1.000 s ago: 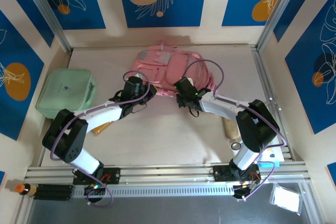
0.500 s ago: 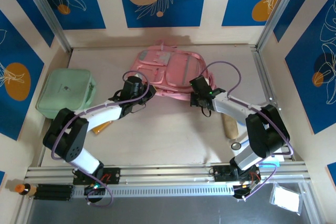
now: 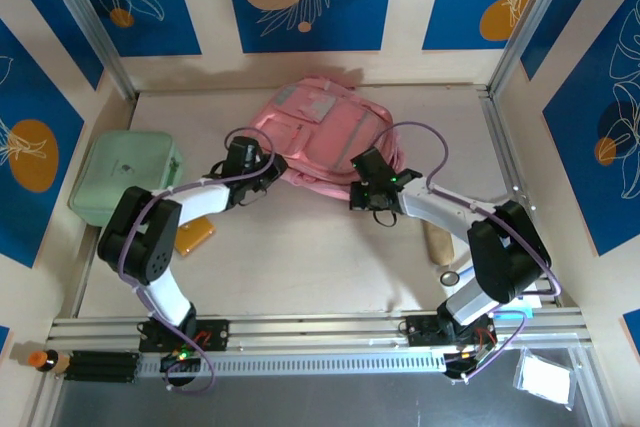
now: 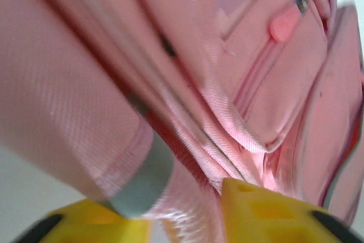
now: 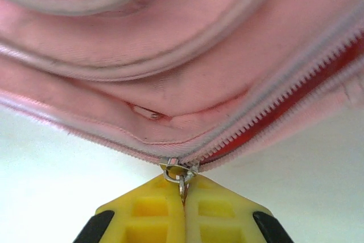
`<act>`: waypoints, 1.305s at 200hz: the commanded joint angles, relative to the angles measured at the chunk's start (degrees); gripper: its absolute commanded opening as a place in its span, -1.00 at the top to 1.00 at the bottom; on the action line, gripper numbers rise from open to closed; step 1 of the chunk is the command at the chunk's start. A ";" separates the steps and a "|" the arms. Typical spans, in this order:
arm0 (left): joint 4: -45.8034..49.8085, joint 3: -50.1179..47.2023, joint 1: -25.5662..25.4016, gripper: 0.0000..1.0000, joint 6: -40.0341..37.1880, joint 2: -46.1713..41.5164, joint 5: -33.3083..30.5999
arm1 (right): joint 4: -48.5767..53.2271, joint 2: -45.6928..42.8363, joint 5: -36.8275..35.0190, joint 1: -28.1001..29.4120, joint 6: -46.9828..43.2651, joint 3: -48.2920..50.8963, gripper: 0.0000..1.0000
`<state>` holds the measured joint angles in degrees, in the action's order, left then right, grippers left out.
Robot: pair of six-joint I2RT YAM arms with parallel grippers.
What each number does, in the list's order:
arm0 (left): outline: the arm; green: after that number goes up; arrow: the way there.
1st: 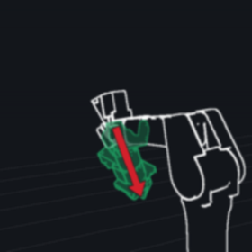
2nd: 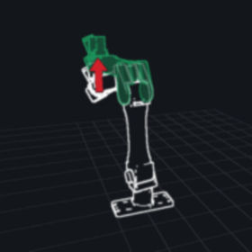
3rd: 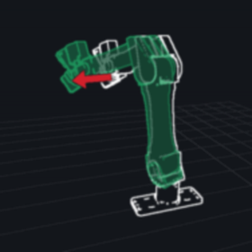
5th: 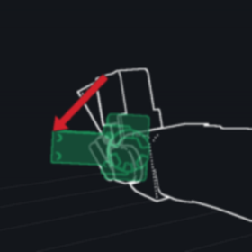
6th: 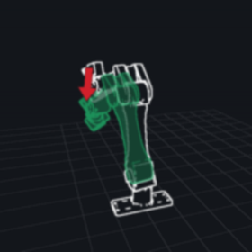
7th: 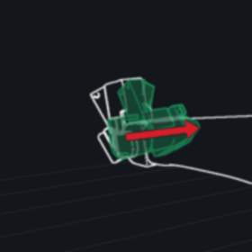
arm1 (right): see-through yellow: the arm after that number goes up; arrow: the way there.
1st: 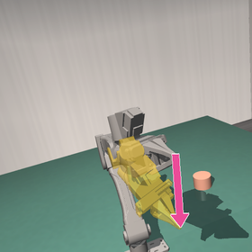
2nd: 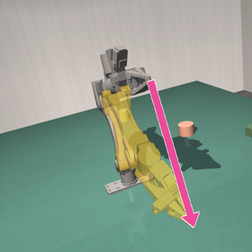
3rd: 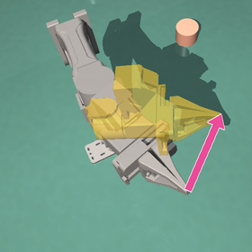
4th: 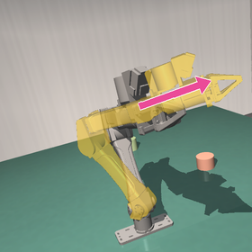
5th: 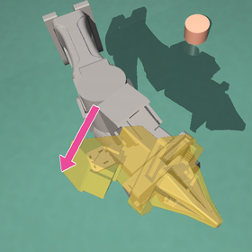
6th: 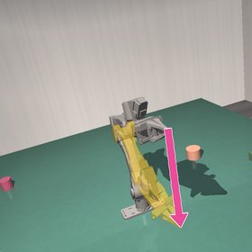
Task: Pack the student bag
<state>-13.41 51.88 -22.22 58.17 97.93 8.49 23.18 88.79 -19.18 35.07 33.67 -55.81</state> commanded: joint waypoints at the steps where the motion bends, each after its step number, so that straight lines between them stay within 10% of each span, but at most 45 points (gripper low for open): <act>1: 3.69 -0.90 2.45 -0.08 -3.38 -3.61 -2.98 | -0.42 1.56 6.65 3.06 3.42 -3.63 1.00; 36: 6.21 -7.49 4.12 -0.53 -4.21 -12.04 -5.81 | -2.28 7.74 12.19 5.81 5.30 -10.60 1.00; 95: -4.79 -14.98 3.13 -0.59 8.38 -13.56 1.45 | -4.28 16.15 18.94 8.21 5.14 -20.24 1.00; 261: -19.31 -10.83 -1.25 0.37 17.85 3.58 4.96 | 3.20 15.32 10.95 9.13 3.31 -19.24 1.00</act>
<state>-31.99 39.62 -23.09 75.96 100.49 13.43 22.46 106.32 -3.25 43.88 38.37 -75.75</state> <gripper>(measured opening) 0.364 0.051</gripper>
